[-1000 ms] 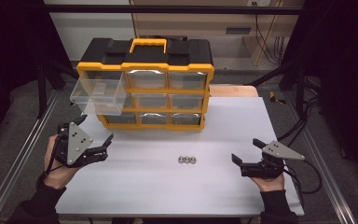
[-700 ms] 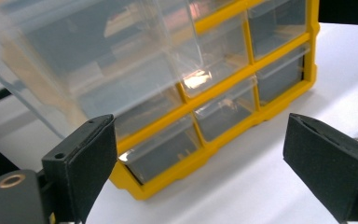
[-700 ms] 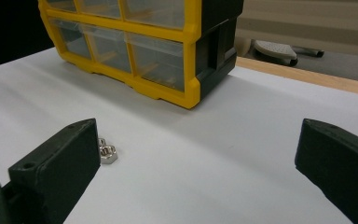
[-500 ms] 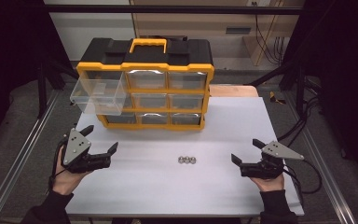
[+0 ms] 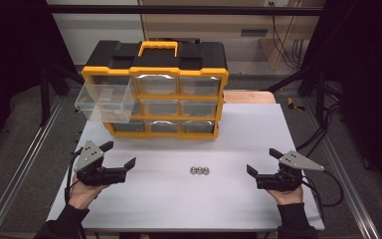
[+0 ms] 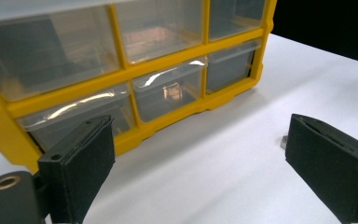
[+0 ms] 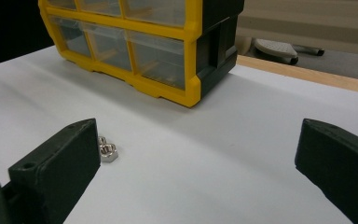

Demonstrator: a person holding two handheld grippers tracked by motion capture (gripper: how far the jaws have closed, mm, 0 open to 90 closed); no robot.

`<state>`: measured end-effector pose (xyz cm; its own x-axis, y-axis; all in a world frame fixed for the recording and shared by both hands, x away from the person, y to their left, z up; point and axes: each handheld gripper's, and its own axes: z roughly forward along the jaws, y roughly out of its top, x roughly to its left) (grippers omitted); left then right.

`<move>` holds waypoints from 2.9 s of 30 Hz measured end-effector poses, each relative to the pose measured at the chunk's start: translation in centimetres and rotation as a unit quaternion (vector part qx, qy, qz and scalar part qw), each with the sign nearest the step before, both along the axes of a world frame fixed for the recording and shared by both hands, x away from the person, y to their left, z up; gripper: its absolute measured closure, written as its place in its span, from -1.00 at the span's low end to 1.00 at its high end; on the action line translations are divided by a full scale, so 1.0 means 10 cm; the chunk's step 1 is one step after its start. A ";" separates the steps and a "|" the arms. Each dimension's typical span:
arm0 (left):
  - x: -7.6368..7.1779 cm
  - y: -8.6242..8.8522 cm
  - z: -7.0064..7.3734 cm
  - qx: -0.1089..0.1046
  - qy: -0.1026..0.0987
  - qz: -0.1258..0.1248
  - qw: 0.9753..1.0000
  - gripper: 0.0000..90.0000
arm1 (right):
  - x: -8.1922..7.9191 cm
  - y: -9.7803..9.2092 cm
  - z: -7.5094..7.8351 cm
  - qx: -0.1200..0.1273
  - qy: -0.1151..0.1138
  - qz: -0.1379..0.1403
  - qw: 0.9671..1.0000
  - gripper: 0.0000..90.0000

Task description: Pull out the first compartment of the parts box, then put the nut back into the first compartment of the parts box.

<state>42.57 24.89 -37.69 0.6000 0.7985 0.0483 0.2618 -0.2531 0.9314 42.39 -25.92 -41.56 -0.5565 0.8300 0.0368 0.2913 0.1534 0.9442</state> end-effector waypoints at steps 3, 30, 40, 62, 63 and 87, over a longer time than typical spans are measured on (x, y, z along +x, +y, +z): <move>0.03 -0.06 -0.02 -0.002 0.010 -0.009 1.000 -0.83 | 0.00 0.00 0.00 -0.001 -0.001 0.001 1.000 -0.99; 0.28 -0.74 -0.03 0.010 0.054 -0.103 0.993 -0.85 | -0.01 -0.01 0.01 0.004 -0.001 0.003 1.000 -0.99; 0.40 -0.96 -0.12 0.040 0.067 -0.109 0.991 -0.84 | -0.01 -0.01 0.01 0.002 -0.003 0.004 1.000 -0.99; 0.59 -1.45 -0.47 0.106 0.127 -0.135 0.977 -0.74 | -0.01 0.02 -0.02 -0.002 0.000 0.010 1.000 -0.99; 0.59 -1.47 -0.49 0.110 0.129 -0.137 0.976 -0.73 | -0.01 0.02 -0.02 -0.001 0.001 0.010 1.000 -0.99; 0.69 -1.76 -0.77 0.155 0.172 -0.170 0.958 -0.01 | -0.01 0.02 -0.01 0.002 0.002 0.010 1.000 -0.99</move>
